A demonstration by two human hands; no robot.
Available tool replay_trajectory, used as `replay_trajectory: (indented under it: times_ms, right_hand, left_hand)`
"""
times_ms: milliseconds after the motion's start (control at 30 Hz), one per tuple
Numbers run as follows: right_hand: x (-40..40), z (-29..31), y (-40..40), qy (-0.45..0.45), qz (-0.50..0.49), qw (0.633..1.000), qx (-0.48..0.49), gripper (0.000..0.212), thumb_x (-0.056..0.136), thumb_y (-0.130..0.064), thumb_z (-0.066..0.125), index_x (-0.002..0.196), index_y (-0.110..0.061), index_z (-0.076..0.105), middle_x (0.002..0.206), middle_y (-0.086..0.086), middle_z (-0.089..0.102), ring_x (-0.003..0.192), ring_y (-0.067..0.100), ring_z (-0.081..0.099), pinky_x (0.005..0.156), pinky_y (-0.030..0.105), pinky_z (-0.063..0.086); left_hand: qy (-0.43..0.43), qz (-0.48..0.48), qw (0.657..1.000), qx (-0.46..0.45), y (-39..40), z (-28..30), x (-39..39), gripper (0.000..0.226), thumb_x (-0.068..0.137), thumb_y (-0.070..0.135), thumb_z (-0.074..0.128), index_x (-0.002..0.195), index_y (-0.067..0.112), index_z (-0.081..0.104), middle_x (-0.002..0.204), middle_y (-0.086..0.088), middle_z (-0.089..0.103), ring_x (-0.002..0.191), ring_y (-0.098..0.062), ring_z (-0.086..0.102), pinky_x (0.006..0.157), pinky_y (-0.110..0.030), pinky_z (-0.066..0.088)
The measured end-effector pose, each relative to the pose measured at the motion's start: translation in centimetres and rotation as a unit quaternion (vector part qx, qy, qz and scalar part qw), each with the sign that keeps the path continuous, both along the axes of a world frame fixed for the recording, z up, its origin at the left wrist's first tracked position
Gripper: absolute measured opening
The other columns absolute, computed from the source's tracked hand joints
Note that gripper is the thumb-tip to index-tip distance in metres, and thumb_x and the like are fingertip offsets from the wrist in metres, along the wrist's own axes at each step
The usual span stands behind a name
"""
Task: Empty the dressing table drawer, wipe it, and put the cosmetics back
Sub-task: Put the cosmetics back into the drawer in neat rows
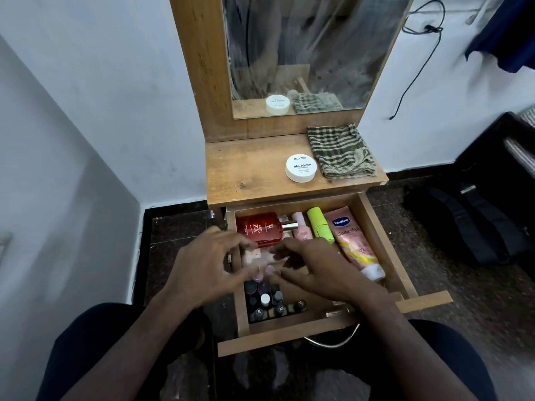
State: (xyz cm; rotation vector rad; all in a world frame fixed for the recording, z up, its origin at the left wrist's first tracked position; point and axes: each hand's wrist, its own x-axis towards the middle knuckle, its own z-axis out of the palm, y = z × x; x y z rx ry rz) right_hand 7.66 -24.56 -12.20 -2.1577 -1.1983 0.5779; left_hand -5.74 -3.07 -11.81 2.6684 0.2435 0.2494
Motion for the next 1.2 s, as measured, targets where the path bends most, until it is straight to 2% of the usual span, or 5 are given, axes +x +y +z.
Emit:
replay_trajectory:
  times_ms: [233,367,533,1033,1200]
  right_hand:
    - [2.8,0.3,1.0,-0.229,-0.222,0.931,0.179,0.016,0.094,-0.015,0.075,0.11,-0.014,0.073,0.107,-0.001,0.073,0.099,0.012,0.065,0.085,0.027,0.053]
    - [5.4,0.3,3.1,-0.279,-0.287,0.903,0.16,0.041,0.096,-0.026,0.07,0.135,-0.016,0.063,0.138,0.007,0.062,0.13,0.025,0.051,0.106,0.035,0.045]
    - [7.2,0.3,4.7,-0.309,-0.261,0.913,0.051,0.054,0.099,-0.048,0.061,0.148,-0.027,0.053,0.16,0.003,0.045,0.141,0.025,0.038,0.112,0.048,0.038]
    - [4.8,1.8,1.3,-0.256,-0.226,0.918,0.204,0.053,0.081,-0.03,0.084,0.125,-0.01,0.062,0.121,0.002,0.065,0.111,0.018,0.057,0.093,0.031,0.044]
    - [3.5,0.6,-1.7,-0.163,-0.063,0.982,0.07,0.056,0.077,-0.036,0.083,0.127,-0.023,0.063,0.126,-0.006,0.063,0.116,0.014,0.058,0.097,0.036,0.051]
  left_hand:
    - [-0.184,0.04,0.982,0.016,0.1,-1.4,3.3,0.028,0.103,0.043,0.059,0.12,0.027,0.074,0.118,0.013,0.072,0.111,-0.013,0.057,0.083,-0.038,0.053]
    - [-0.179,0.061,0.974,0.122,-0.7,-2.0,5.5,0.054,0.103,0.044,0.059,0.151,0.02,0.055,0.158,-0.002,0.051,0.144,-0.027,0.045,0.118,-0.049,0.037]
    - [-0.079,0.108,0.979,0.153,-0.5,-2.7,7.0,0.074,0.109,0.058,0.033,0.169,0.019,0.017,0.177,-0.004,0.016,0.164,-0.021,0.01,0.132,-0.048,0.01]
    - [-0.075,0.122,0.97,0.196,-0.6,-2.9,7.1,0.076,0.105,0.055,0.049,0.167,0.019,0.025,0.174,0.0,0.025,0.162,-0.021,0.017,0.13,-0.048,0.017]
    - [-0.076,0.125,0.968,0.205,-0.6,-2.9,7.0,0.075,0.105,0.053,0.047,0.167,0.019,0.024,0.174,-0.001,0.025,0.162,-0.021,0.017,0.13,-0.047,0.017]
